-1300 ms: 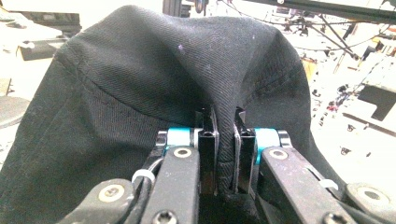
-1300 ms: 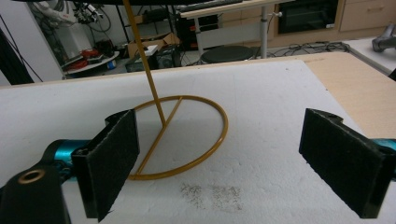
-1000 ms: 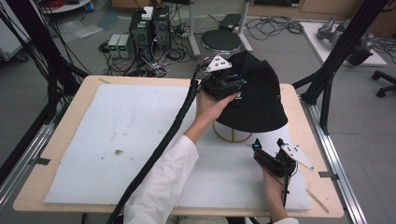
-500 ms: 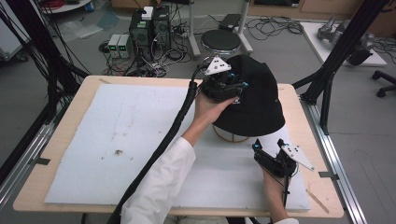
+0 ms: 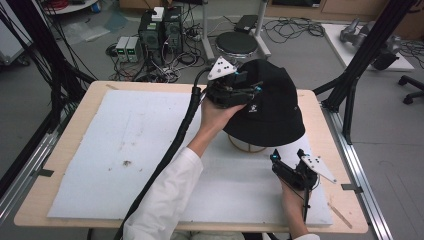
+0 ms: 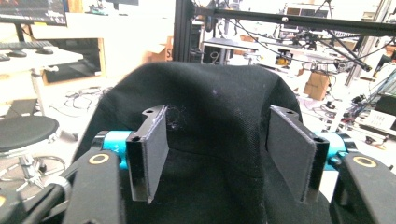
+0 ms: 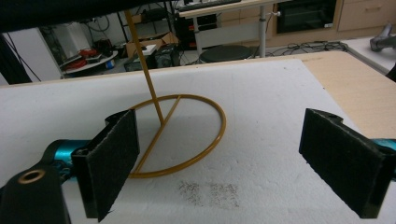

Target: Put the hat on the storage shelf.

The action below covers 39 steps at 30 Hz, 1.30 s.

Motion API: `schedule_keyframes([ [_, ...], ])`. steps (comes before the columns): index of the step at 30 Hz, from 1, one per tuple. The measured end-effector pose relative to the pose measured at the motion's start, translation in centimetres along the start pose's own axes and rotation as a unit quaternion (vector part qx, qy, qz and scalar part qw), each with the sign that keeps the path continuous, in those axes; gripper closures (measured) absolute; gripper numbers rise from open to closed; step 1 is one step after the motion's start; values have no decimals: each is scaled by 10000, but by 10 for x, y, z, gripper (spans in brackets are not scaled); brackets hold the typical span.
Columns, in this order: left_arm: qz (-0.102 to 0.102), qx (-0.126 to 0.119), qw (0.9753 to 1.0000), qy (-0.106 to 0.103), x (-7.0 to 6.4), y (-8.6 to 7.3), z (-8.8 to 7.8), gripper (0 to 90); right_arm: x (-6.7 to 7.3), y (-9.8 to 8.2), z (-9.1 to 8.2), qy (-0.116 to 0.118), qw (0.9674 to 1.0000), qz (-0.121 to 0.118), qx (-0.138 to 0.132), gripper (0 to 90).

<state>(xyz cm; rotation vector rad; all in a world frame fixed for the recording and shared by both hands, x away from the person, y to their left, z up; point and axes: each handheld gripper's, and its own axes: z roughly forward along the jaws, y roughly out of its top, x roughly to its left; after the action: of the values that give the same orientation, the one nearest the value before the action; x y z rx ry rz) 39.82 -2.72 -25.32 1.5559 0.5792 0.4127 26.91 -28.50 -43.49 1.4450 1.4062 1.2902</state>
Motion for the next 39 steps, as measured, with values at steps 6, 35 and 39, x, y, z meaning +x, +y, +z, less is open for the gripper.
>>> schedule_keyframes([
  [6, 63, -144, 9997, 204, 6, 3, -15, 378, 0, 0, 0, -2, 10000, 0, 0, 113],
  [35, 248, -807, 9769, 1963, 67, 8, -139, 369, 4, 0, 1, -26, 10000, -28, -18, 113],
  [39, 313, -892, 9697, 2254, 72, 5, -163, 367, 4, 0, 1, -28, 10000, -41, -16, 113],
])
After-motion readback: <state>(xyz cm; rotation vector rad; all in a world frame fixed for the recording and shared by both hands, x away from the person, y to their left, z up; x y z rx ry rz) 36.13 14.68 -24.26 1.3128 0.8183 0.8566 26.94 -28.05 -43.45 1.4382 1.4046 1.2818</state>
